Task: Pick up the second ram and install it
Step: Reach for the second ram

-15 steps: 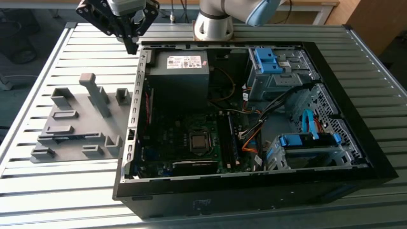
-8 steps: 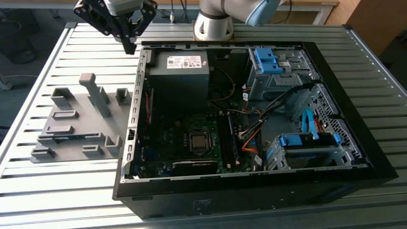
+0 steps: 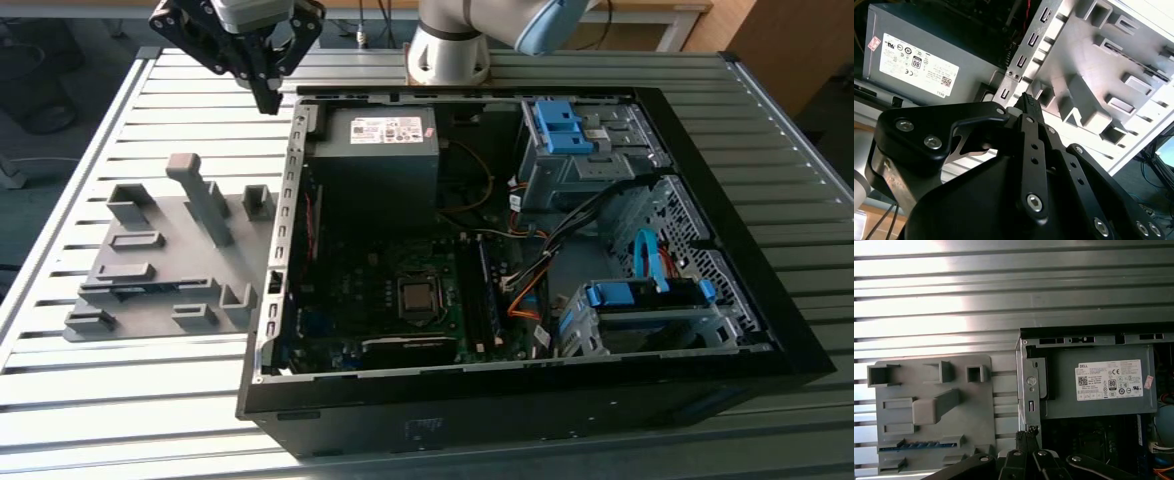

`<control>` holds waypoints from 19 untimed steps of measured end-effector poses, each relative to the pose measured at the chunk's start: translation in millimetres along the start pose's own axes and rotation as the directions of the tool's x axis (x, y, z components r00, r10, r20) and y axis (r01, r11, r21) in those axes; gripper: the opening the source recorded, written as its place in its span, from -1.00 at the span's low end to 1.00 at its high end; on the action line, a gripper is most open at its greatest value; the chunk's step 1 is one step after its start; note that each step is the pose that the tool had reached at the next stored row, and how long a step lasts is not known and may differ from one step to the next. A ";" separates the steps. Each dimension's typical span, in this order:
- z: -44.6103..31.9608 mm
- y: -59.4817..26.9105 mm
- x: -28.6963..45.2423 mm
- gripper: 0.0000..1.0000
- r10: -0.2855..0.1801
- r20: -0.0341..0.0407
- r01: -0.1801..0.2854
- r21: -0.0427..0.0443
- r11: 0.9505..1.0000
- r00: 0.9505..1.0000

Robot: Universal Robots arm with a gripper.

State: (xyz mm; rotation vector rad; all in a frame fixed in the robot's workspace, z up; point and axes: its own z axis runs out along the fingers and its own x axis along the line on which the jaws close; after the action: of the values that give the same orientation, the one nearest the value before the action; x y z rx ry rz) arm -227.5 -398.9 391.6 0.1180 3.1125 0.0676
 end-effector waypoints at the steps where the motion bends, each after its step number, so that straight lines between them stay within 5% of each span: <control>1: 0.0 0.0 0.4 -0.79 0.000 0.000 0.000 0.000 1.000 1.000; 19: -0.2 -0.8 9.5 -0.79 0.000 0.000 0.000 0.000 1.000 1.000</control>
State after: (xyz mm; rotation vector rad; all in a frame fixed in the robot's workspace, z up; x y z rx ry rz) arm -237.0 -399.0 391.5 0.1179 3.1125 0.0676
